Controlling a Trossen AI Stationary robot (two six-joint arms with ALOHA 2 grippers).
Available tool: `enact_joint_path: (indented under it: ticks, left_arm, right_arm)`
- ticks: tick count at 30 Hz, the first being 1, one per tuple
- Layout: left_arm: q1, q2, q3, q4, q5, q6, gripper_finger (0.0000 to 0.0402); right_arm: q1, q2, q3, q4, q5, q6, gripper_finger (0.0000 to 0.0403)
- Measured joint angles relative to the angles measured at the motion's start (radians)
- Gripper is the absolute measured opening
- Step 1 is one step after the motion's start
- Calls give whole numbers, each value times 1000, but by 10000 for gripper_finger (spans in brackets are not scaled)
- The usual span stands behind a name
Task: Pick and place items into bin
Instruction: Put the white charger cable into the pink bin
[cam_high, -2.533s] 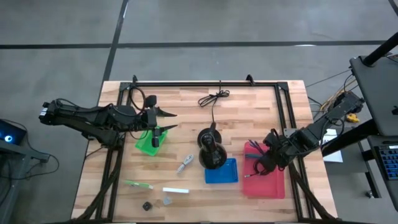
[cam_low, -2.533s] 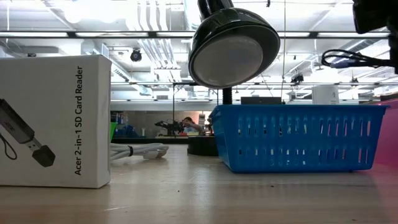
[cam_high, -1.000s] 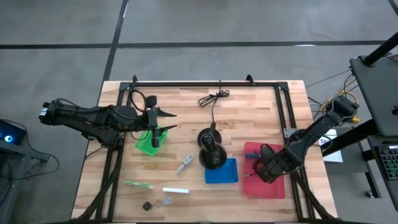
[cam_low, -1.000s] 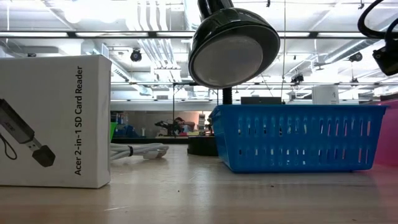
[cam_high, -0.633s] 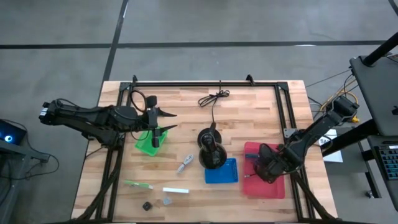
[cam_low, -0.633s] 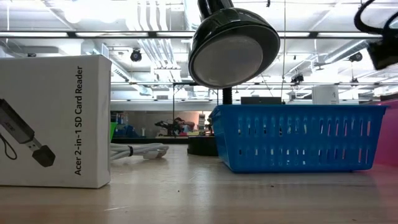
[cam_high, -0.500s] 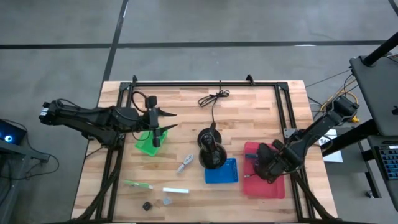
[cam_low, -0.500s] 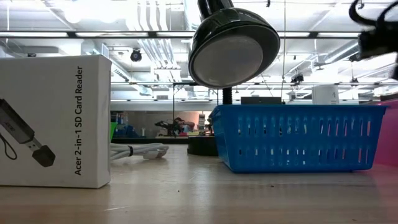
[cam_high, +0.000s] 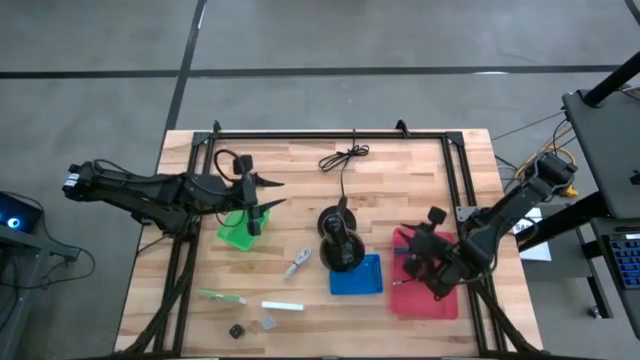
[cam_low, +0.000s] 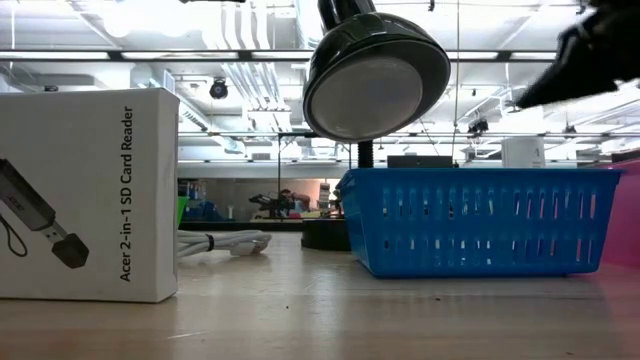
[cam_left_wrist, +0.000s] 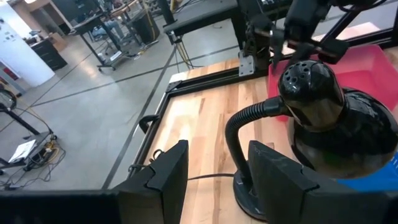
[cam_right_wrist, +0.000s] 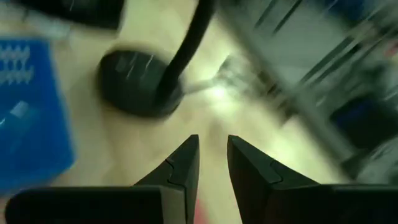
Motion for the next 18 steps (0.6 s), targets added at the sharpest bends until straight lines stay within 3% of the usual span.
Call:
enact_joint_path:
  ticks: [4,8,12,18]
  left_arm:
    - [0,0,-14,23,0,0,152]
    - [0,0,-20,34,-10,-2,152]
    - [1,0,-20,47,-29,-3,152]
    - [1,0,-20,51,-45,-2,152]
  right_arm:
    - [25,-8,-27,2,211,-6,68]
    - [29,-12,-49,27,277,47,68]
    - [22,-11,-52,101,157,45,68]
    - [22,-10,-53,202,-75,-94,68]
